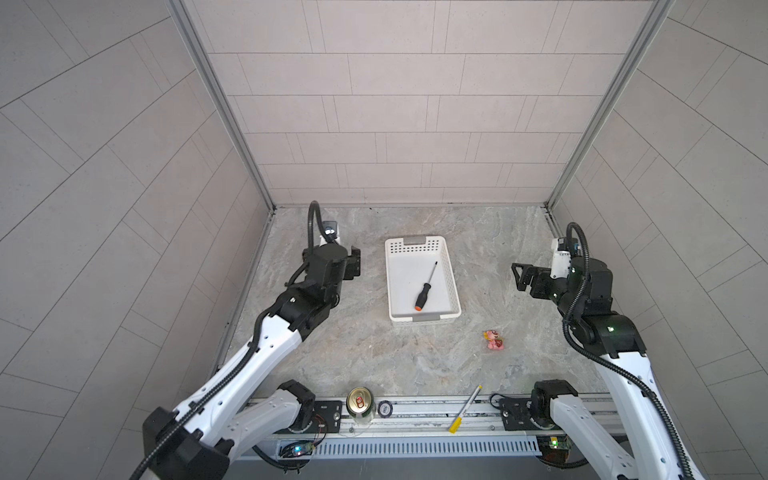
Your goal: Put the screwdriver in the bin
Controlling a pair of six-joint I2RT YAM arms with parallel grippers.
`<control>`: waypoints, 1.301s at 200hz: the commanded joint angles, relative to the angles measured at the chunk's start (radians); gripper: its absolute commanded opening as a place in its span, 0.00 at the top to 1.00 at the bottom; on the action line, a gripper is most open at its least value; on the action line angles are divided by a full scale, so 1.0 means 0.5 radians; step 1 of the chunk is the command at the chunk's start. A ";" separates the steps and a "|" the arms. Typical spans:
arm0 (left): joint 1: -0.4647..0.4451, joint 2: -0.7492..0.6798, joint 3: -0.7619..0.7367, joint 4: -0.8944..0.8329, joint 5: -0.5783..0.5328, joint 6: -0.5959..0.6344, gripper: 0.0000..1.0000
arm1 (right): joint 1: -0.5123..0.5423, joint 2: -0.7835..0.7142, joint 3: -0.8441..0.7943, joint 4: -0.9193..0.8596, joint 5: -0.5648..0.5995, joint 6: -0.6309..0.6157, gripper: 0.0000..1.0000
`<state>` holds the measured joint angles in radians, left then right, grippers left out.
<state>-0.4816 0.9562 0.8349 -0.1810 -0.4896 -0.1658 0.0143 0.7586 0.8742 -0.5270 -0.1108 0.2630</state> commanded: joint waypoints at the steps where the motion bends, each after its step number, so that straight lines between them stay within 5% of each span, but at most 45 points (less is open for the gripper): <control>1: 0.126 -0.073 -0.223 0.500 -0.064 0.122 0.00 | 0.104 0.027 -0.046 0.260 0.065 -0.084 0.00; 35: 0.283 0.026 -0.262 0.416 -0.203 0.133 0.00 | 0.278 0.168 -0.055 0.348 0.274 -0.391 0.00; 57: 0.332 -0.046 -0.635 0.900 -0.305 0.299 0.00 | 0.280 0.312 -0.065 0.384 0.228 -0.490 0.00; 88: 0.661 -0.063 -0.907 1.141 0.078 0.134 0.00 | 0.275 0.486 -0.148 0.610 0.396 -0.479 0.00; 134: 0.856 0.280 -1.001 1.467 0.441 0.232 0.00 | 0.157 0.673 -0.471 1.207 0.617 -0.434 0.00; 184: 0.871 0.715 -0.895 1.608 0.680 0.284 0.00 | 0.095 0.862 -0.694 1.631 0.725 -0.432 0.00; 260: 0.934 0.842 -0.835 1.661 0.883 0.296 0.00 | 0.111 1.205 -0.584 1.837 0.608 -0.465 0.00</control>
<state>-0.0441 1.3331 0.3874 0.5980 -0.1295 -0.0219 0.0643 1.3453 0.5385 0.3515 0.2146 0.0551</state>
